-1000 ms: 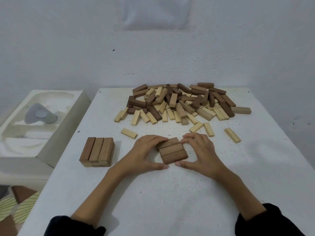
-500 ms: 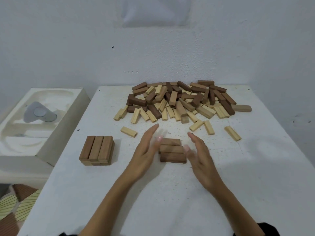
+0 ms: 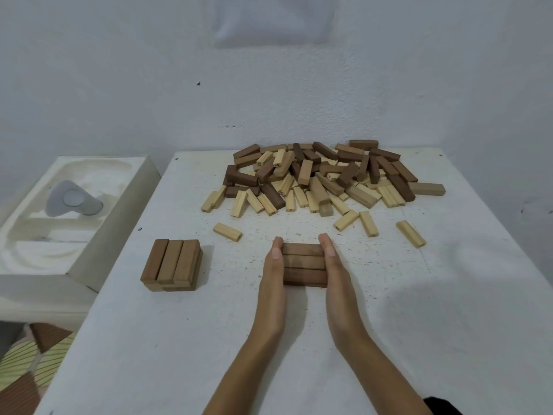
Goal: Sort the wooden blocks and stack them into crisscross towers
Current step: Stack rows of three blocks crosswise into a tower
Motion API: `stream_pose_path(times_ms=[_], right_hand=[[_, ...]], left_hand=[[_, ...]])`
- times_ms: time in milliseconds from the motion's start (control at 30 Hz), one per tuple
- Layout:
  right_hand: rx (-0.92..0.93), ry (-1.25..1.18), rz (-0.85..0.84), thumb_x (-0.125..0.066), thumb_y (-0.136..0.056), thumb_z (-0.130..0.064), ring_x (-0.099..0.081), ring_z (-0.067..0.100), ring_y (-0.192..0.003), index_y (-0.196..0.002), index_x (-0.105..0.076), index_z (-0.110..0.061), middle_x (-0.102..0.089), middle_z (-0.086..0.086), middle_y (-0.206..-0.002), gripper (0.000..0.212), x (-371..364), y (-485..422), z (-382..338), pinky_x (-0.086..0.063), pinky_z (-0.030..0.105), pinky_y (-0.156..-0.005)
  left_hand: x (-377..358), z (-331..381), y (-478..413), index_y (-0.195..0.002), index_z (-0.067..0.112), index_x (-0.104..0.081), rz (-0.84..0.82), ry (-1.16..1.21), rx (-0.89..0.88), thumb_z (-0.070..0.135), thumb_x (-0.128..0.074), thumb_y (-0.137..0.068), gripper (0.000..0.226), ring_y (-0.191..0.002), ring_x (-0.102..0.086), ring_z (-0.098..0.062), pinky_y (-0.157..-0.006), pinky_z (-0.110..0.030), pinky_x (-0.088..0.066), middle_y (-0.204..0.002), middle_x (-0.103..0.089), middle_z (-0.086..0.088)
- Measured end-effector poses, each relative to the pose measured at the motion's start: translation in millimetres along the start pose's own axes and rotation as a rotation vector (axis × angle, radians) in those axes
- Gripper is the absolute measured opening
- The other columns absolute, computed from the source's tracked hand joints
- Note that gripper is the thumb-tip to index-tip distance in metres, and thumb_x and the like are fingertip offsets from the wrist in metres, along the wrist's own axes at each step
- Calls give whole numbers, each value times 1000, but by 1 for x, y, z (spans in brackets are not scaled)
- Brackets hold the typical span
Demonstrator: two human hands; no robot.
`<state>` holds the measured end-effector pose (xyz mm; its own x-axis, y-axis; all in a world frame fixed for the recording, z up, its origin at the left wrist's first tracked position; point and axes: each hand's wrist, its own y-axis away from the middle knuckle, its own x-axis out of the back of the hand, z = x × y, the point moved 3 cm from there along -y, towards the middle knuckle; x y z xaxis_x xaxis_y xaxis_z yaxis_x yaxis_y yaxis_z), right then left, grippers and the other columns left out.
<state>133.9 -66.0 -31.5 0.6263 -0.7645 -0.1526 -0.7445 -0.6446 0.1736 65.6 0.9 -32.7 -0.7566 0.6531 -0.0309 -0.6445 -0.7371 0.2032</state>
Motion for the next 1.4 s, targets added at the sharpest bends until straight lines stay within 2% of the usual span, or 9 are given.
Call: stream_pose_path(times_ms=[100,167,267,400,500,600,767,1000,1400], right_hand=[[8,18,-12,-33,-81,-57,-28,-4,-133,-143,-31,-35,-31,-19,-147,66,-3,2,-1,-26,18,-106],[33,59,-14,-40,-89,-47,-31,-4,-131,-140,-36,-36,-35,-19,-143,52,4,-2,-2,-32,9,-96],[191,358,4,-58,-89,-37,-28,-3,-128,-128,-45,-42,-39,-21,-135,41,26,-11,-11,-28,9,-97],[255,885,-110,-67,-58,-73,-5,-9,-123,-135,-34,-43,-21,-22,-144,89,50,-27,-18,-15,26,-106],[193,1075,-222,-59,-42,-78,6,0,-133,-144,-20,-41,-4,-18,-153,115,56,-34,-16,-2,37,-112],[220,1122,-280,-62,-36,-82,8,0,-132,-142,-23,-44,-1,-17,-153,119,56,-37,-17,2,35,-111],[248,1122,-298,-78,-55,-59,3,6,-135,-136,-33,-47,-6,-15,-151,94,58,-43,-19,1,34,-111],[299,1100,-265,-47,-41,-82,0,0,-131,-127,-43,-48,-13,-14,-149,93,58,-43,-15,-1,32,-108],[354,1051,-318,-54,-42,-76,-1,-9,-122,-113,-43,-51,-18,-23,-136,77,56,-40,-18,-5,29,-103]], left_hand=[[1,2,1,-143,30,-34,-5,-6,-29,58,-24,-82,68,-119,-33,18,-88,1,-26,-142,-36,20],[6,4,-1,-143,27,-35,-14,-62,-63,51,-35,-88,60,-123,-37,9,-87,3,-31,-141,-38,17],[18,6,-7,-139,31,-38,-83,-213,-143,48,-60,-84,61,-116,-43,11,-84,-1,-39,-135,-43,21],[35,14,-20,-136,42,-34,-205,-608,-294,69,-65,-60,87,-126,-30,10,-94,-4,-27,-136,-36,26],[39,16,-27,-140,43,-18,-337,-777,-312,69,-71,-51,107,-132,-16,4,-109,-17,-22,-143,-24,20],[43,14,-31,-147,34,-15,-385,-868,-316,54,-81,-59,112,-132,-13,4,-116,-32,-16,-146,-22,15],[46,12,-34,-148,28,-18,-376,-892,-337,56,-78,-62,108,-130,-11,6,-113,-25,-15,-137,-18,22],[48,8,-40,-135,32,-39,-315,-881,-413,71,-59,-60,87,-126,-20,4,-102,-5,-15,-135,-30,20],[53,16,-41,-117,44,-43,-335,-876,-498,68,-67,-57,70,-122,-26,8,-95,-3,-22,-126,-34,30]])
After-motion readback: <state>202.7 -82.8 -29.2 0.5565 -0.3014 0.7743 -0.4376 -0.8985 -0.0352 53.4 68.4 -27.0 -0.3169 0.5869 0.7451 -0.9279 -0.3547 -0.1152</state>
